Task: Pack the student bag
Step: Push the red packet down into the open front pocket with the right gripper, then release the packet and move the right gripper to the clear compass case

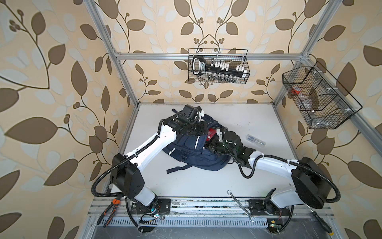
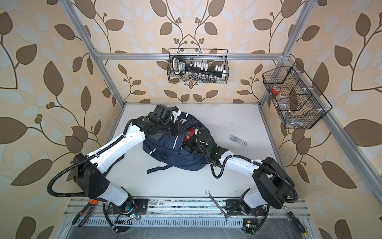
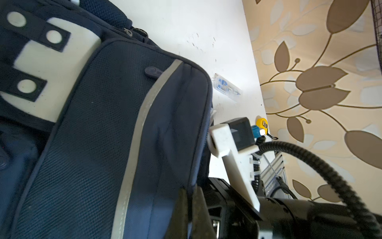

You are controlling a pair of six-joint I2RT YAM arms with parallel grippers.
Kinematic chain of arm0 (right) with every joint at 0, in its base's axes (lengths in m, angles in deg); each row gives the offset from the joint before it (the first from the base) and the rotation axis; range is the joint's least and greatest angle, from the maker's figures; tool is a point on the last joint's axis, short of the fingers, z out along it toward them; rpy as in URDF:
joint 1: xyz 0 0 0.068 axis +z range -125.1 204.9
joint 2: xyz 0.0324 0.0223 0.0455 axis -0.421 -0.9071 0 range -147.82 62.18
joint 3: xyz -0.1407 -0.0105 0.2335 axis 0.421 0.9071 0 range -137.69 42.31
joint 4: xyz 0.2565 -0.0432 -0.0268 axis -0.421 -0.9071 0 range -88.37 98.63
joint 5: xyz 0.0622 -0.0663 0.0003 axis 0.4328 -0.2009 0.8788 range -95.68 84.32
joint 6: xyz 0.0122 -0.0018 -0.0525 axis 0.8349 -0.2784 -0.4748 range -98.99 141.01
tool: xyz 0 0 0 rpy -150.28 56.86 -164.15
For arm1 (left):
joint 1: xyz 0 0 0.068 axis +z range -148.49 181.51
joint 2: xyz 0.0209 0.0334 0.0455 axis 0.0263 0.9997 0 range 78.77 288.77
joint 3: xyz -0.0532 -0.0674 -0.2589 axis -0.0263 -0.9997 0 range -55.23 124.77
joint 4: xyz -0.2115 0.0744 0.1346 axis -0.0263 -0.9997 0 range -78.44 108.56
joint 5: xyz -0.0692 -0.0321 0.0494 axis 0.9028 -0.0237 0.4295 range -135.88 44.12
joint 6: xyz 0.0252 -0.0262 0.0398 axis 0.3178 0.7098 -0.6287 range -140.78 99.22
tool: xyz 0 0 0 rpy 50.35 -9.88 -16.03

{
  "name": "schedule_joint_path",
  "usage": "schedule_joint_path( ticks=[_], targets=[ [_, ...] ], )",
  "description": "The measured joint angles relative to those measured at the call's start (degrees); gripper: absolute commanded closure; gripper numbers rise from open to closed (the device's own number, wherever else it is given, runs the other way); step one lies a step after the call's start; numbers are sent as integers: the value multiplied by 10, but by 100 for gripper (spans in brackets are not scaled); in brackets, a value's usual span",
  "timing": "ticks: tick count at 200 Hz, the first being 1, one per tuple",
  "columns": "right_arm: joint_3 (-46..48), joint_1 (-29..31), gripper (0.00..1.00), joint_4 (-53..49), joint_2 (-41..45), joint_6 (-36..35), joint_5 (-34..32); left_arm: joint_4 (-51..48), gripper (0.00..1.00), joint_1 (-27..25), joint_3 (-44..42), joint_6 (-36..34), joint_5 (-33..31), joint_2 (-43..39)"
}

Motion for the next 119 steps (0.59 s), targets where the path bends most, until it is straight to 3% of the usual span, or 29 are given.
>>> schedule_joint_path(
  ticks=[13,43,50,77,119],
  targets=[
    [-9,-7,99,-1,-15,-6,20,5,100,1,-3,0,12,0],
    [-51,-26,51,-27,-52,-23,58,10,100,7,-10,0,22,0],
    [-57,-34,44,-40,-52,-28,62,12,100,9,-14,0,23,-1],
    [-64,-67,39,-115,-7,-70,58,25,100,11,-36,-1,20,-12],
    [-60,-162,33,-260,176,-153,44,40,100,11,-60,-1,18,-21]
  ],
)
